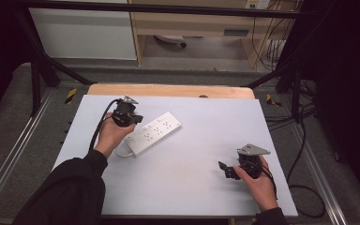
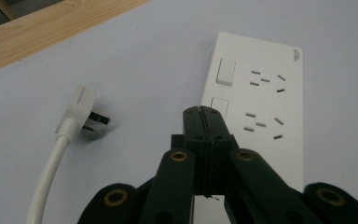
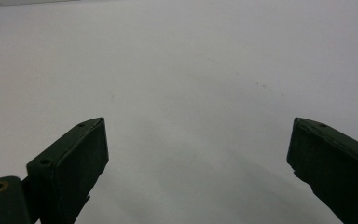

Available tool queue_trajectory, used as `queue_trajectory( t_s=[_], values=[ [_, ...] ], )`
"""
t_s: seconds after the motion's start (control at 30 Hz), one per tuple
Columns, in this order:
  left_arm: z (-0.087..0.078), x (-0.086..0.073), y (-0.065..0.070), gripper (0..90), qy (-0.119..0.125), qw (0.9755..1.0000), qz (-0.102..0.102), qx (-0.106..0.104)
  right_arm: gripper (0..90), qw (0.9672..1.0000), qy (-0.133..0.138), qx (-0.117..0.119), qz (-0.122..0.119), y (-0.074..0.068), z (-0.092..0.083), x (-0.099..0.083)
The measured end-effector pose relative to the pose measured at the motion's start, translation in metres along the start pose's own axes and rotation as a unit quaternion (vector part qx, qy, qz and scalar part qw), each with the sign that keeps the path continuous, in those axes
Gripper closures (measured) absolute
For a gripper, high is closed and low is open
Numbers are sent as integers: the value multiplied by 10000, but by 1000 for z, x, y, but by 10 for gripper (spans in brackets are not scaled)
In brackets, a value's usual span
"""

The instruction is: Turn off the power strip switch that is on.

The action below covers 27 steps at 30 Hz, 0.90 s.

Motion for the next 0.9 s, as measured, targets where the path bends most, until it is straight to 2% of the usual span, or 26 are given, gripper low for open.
queue_trajectory(
  t_s=[0.23,0.9],
  values=[
    [5,-1,6,900,-100,9999,101,-31,57,10000,-24,-19,-21,0,2,0],
    [13,-6,10,900,-239,9996,124,-117,56,10000,-9,22,-21,-1,2,1]
  ],
)
Point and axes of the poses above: each handheld gripper's, and its own axes: z roughly forward along the jaws, x roughly out of its top, y roughly to its right, the point moved 4 cm from there along z, roughly forward along the jaws, and after that the axes turned 10 degrees about z, right-handed, at the moved point
